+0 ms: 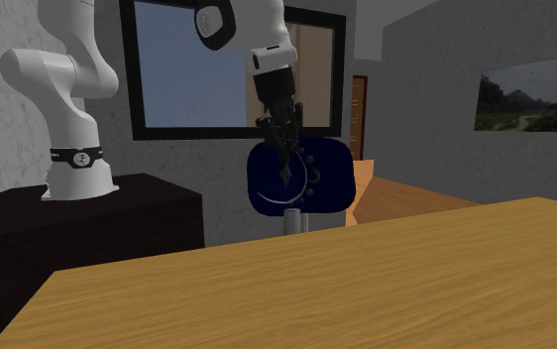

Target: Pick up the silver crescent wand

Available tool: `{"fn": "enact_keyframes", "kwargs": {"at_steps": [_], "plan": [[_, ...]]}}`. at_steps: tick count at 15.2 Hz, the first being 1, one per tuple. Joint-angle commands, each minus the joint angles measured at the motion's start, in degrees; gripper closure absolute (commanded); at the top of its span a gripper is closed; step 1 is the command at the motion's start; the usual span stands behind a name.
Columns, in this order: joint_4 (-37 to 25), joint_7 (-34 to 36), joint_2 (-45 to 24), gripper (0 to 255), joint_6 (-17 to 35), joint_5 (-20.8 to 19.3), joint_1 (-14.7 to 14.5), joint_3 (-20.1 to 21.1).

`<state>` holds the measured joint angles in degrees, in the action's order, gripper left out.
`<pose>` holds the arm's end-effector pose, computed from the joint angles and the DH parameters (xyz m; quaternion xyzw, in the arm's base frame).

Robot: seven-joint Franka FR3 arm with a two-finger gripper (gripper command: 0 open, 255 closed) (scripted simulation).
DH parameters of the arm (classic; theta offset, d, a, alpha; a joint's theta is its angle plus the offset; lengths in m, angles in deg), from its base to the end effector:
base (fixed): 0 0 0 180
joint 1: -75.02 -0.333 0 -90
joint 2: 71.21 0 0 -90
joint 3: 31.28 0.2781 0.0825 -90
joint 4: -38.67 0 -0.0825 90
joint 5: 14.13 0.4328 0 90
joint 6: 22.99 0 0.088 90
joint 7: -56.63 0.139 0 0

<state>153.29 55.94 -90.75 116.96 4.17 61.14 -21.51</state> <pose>0.5846 0.2651 0.2001 -0.9856 -0.0874 -0.0213 0.1434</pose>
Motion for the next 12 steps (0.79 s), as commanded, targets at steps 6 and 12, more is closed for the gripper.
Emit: {"fn": "enact_keyframes", "kwargs": {"at_steps": [6,12], "plan": [[-1.3,1.4,3.3,255,-4.5,-0.7,0.1,-0.2],[-2.3,2.2,5.0,255,-7.1,-1.0,0.1,-0.3]]}}
